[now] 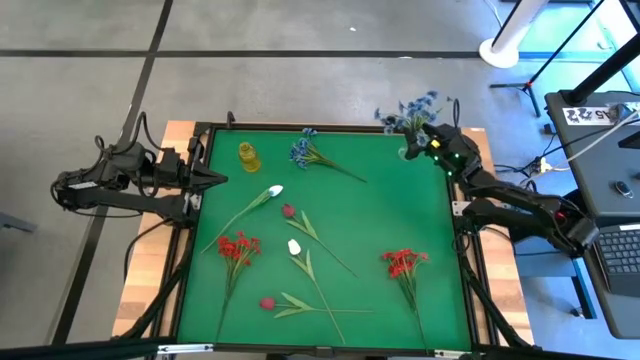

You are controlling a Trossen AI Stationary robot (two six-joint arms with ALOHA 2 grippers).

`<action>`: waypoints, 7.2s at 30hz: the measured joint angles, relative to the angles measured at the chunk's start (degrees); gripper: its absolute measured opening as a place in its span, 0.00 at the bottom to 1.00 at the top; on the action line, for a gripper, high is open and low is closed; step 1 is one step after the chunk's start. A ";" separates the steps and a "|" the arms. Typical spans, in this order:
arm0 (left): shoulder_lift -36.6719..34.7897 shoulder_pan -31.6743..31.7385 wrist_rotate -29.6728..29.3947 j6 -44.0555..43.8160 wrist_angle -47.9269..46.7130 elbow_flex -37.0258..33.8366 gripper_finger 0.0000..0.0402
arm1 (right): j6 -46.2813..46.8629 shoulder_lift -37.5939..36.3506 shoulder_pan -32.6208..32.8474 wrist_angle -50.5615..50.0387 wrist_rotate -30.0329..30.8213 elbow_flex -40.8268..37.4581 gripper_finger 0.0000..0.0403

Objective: Sort flowers into vase by color
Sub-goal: Put the bottom light blue flowers into the transparent vase, then put the light blue flowers into the transparent vase

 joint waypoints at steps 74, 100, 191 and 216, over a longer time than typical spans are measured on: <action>0.00 0.00 -0.02 0.00 0.02 0.00 0.00 | -2.11 -17.83 24.40 -62.00 2.65 28.96 0.84; -0.02 0.02 -0.02 0.00 0.02 0.00 0.00 | -11.90 36.37 37.48 -32.95 6.53 39.79 0.84; -0.02 0.02 -0.02 0.00 0.17 -0.02 0.00 | -16.26 -8.48 29.24 3.10 8.75 10.52 0.02; -0.02 0.00 -0.02 0.01 0.17 -0.01 0.00 | -20.95 -12.95 23.07 1.64 34.98 5.68 0.02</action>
